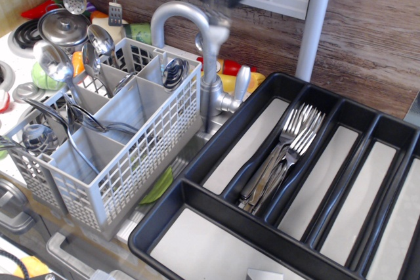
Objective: Put fork from basket to tray
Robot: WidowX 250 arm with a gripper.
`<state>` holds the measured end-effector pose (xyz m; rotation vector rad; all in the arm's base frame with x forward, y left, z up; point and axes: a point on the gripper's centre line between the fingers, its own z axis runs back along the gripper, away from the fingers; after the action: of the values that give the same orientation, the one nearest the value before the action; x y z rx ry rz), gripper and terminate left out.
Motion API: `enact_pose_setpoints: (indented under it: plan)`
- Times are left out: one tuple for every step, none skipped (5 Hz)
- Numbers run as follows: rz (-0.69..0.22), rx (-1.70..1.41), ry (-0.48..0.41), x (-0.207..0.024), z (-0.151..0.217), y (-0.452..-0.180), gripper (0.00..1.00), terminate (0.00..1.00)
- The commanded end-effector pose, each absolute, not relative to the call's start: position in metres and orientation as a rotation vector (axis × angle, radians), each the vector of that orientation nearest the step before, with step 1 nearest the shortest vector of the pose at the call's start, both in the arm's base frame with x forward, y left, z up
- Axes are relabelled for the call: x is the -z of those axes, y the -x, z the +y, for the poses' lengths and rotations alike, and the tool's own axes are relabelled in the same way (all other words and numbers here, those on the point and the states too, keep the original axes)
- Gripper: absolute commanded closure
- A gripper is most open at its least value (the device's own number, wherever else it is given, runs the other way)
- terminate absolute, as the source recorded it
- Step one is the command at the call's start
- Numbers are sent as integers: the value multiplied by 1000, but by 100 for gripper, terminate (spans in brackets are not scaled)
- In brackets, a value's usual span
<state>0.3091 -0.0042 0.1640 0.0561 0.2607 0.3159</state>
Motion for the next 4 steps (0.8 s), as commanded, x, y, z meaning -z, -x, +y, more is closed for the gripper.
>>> enact_pose_setpoints:
  plan:
    - [168, -412, 44, -149, -35, -306, 100, 0]
    - [155, -401, 84, -133, -38, -309, 100, 0]
    - [153, -388, 106, -120, -34, -309, 100, 0]
    - [168, -379, 114, -105, -32, -312, 100, 0]
